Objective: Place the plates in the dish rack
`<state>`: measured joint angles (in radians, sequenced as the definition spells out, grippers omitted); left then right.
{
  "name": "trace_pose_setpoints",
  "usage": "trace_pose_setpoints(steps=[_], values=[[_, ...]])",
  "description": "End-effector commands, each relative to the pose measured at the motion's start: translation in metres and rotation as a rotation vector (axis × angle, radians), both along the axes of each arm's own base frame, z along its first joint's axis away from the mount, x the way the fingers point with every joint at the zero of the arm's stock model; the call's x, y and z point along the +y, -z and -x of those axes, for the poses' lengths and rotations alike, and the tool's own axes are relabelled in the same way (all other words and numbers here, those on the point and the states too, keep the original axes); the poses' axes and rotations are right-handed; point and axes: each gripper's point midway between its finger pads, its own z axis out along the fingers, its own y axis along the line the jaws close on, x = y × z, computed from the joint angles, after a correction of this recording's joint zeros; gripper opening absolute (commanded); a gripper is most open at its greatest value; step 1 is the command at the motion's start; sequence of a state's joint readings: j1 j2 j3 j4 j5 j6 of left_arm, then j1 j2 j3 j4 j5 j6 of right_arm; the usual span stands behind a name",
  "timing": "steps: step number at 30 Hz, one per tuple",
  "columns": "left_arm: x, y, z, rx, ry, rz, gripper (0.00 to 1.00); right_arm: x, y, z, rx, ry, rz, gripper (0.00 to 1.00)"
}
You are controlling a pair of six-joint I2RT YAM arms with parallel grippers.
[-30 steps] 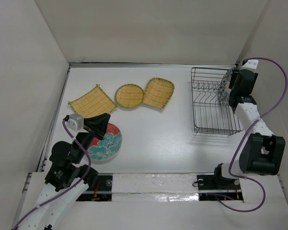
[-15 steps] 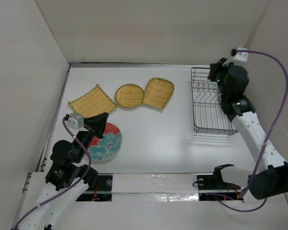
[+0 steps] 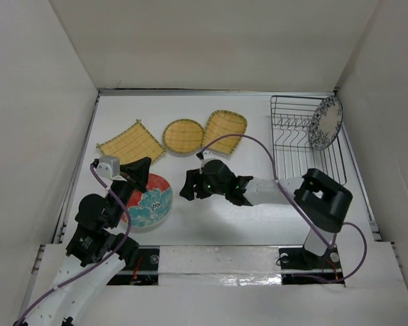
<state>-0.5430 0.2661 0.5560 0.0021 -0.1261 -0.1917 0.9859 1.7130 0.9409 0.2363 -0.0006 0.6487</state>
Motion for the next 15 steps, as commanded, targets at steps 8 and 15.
trace_pose_setpoints(steps=[8,15], values=[[-0.004,-0.014,-0.004,-0.026,0.009,0.001,0.06,0.082,0.031,0.006,0.152,-0.083,-0.224,0.66],[-0.005,-0.012,-0.006,-0.020,0.009,-0.006,0.07,0.099,0.059,0.005,0.231,-0.076,-0.260,0.57]])
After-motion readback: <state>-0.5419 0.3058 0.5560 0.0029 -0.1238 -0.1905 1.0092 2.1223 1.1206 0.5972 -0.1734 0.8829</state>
